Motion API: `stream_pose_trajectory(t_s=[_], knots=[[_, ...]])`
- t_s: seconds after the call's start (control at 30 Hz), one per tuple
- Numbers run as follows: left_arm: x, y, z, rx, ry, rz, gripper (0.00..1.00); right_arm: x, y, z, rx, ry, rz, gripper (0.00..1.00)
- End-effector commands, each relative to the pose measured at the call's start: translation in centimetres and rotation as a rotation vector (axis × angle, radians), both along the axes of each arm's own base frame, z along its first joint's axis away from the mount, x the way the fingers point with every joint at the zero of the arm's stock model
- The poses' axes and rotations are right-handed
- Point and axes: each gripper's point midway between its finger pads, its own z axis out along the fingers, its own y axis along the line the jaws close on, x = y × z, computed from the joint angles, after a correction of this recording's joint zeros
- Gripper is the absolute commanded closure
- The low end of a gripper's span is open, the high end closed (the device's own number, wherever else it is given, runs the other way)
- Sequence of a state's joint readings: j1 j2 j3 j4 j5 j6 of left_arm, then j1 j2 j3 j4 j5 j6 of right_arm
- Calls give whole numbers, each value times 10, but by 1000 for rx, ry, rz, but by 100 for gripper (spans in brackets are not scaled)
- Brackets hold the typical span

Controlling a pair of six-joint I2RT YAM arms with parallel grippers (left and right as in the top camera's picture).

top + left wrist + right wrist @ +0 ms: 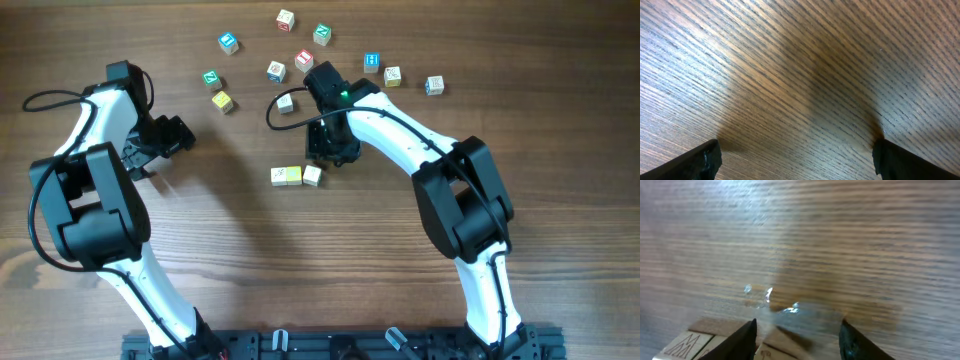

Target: Form a horizontal line

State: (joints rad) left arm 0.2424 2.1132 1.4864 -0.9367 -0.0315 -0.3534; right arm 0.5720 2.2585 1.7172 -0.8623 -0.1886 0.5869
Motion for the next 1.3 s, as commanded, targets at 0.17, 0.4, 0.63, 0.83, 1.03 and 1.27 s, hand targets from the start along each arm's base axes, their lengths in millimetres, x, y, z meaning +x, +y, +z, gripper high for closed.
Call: stream_pose_trajectory(t_s=[0.17,0.4,0.63,0.83,1.03,1.27], knots=[[3,1,-3,0,2,0,0,6,-39,-11,-92,29,-71,38],[3,1,-3,0,2,0,0,1,-51,-11,-114,58,-45,34],[3,1,-3,0,2,0,0,0,-52,-12,-118,65,-45,34],[3,1,-3,0,2,0,0,-26,-49,-10,-104,172,-30,45],[3,1,-3,0,2,0,0,-53,-30,-8,-101,227,29,60],[3,1,-3,0,2,0,0,-52,-19,-8,-88,202,49,60]])
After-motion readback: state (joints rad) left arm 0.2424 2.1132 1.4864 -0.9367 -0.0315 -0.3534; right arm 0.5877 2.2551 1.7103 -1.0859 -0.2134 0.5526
